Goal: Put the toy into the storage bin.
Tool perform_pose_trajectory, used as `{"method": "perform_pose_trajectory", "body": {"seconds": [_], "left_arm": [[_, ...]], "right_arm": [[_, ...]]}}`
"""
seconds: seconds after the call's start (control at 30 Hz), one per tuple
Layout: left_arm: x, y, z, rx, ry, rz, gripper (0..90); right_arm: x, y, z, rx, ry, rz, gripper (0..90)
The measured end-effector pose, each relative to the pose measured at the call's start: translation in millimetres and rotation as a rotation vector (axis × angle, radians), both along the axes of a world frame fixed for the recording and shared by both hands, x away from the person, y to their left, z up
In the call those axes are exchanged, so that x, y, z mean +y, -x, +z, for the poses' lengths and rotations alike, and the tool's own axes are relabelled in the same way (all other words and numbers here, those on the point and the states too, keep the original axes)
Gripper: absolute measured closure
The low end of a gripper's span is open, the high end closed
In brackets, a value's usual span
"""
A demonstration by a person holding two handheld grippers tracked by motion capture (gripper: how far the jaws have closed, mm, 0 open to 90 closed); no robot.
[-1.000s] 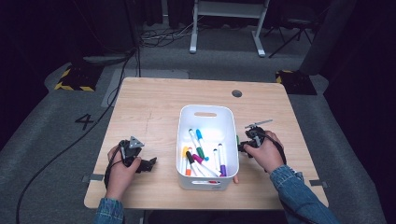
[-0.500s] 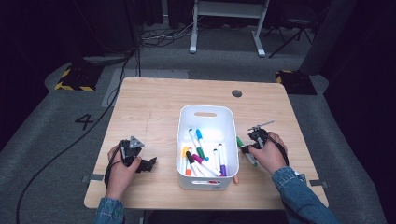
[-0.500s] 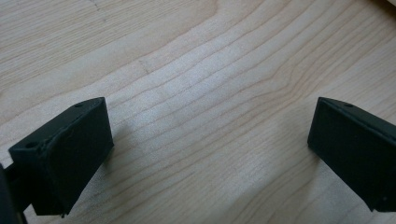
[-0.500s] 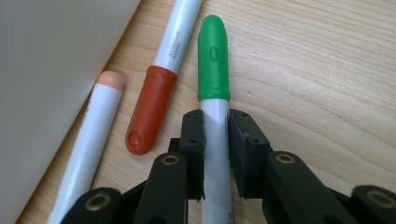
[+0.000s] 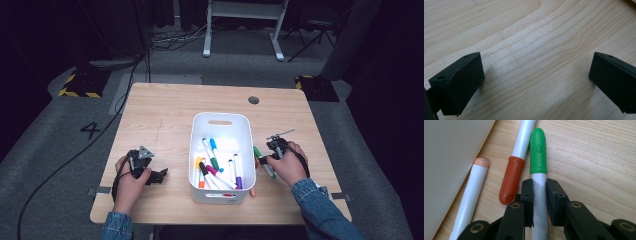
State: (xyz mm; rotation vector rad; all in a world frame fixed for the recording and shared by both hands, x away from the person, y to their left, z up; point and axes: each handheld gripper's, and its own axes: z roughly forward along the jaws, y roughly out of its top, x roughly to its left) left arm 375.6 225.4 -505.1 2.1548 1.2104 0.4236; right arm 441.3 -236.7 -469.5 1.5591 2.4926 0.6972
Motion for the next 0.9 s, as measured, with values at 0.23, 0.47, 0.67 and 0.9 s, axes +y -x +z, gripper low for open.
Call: {"method": "perform_pose_trajectory", "body": {"seconds": [0.23, 0.47, 0.67, 0.9], "left_arm": [[0.1, -0.3, -0.1, -0.001, 0.001, 0.000, 0.0], [0.1, -0.3, -0.1, -0.001, 0.001, 0.000, 0.1], [0.1, -0.3, -0.1, -0.001, 0.001, 0.000, 0.0], [0.0, -0.2, -0.1, -0.001, 0.001, 0.001, 0.1]], "right_arm": [[-2.5, -0.2, 3.9, -0.009, -0.020, -0.008, 76.9], [-8.7, 0.6, 12.8, -0.022, -0.043, -0.021, 77.0], [-14.6, 3.3, 24.3, -0.047, -0.079, -0.020, 76.9], [-17.4, 10.7, 46.2, -0.090, -0.128, -0.004, 77.0]]}}
